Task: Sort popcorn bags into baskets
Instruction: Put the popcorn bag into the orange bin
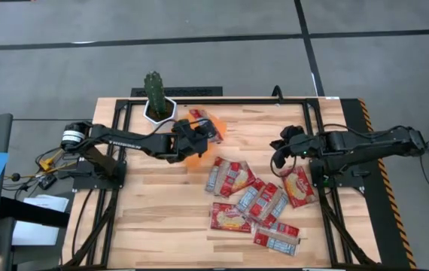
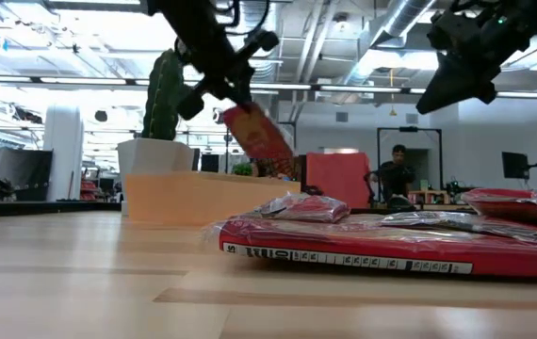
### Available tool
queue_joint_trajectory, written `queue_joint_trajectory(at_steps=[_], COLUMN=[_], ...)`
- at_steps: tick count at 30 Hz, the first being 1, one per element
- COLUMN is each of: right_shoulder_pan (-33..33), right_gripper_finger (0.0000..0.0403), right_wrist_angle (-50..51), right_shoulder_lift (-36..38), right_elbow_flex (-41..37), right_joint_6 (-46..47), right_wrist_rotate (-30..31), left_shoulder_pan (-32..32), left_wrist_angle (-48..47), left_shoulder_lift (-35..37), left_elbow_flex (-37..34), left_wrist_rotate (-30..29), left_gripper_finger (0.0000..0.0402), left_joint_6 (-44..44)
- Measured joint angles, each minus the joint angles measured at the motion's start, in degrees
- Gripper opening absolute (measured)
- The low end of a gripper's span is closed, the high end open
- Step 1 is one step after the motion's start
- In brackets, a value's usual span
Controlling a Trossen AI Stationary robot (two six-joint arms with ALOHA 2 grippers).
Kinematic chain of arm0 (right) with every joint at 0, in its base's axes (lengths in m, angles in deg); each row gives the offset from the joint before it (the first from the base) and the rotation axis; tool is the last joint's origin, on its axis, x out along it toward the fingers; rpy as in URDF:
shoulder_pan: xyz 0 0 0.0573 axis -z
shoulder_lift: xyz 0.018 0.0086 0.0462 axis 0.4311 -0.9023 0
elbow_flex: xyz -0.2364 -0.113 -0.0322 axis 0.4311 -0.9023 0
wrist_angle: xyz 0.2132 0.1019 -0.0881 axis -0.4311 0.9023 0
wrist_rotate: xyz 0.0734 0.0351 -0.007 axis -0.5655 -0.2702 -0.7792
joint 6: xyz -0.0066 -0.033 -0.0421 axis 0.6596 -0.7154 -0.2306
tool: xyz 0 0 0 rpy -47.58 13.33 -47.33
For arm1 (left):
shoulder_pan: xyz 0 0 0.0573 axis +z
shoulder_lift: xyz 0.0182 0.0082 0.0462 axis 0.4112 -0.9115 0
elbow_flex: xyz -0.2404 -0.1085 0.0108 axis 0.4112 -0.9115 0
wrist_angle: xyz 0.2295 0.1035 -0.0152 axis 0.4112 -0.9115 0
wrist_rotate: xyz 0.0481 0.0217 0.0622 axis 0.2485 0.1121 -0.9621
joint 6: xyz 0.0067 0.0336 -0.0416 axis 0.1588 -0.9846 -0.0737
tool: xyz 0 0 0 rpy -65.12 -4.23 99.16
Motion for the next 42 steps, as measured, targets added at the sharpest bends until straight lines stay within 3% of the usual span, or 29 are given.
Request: queue_joint_trajectory(at_steps=[9, 14, 20, 27, 32, 42], right_shoulder_pan=[0.0, 0.0, 0.0, 0.0, 0.0, -0.1], right_gripper_finger=[0.0070, 0.0070, 0.0070, 0.0070, 0.0070, 0.0070], right_wrist_angle=[0.0, 0.0, 0.0, 0.0, 0.0, 0.0], right_shoulder_lift=[-1.3, -1.4, -1.4, -1.4, -1.3, -1.3], right_elbow_flex=[0.0, 0.0, 0.0, 0.0, 0.0, 0.0], right_joint_6=[0.9, 0.9, 0.9, 0.9, 0.8, -0.4], right_wrist_rotate=[1.2, 2.3, 3.7, 3.8, 3.7, 2.6], left_shoulder_pan=[6.5, 8.9, 9.6, 9.1, 8.9, 8.6], left_wrist_angle=[-0.2, 0.6, 0.6, 2.7, 3.0, 5.7], left_shoulder_lift=[0.0, 0.0, -1.1, -4.9, -5.9, -5.2], left_elbow_flex=[-2.1, -2.1, -2.1, -2.1, -2.1, -2.1], left_wrist_rotate=[1.3, 2.4, 6.5, 7.1, 8.5, 15.7], left_gripper_finger=[0.0000, 0.0000, 0.0000, 0.0004, 0.0043, 0.0177], left_joint_6=[4.9, 3.5, 3.9, 8.3, 8.2, 1.8])
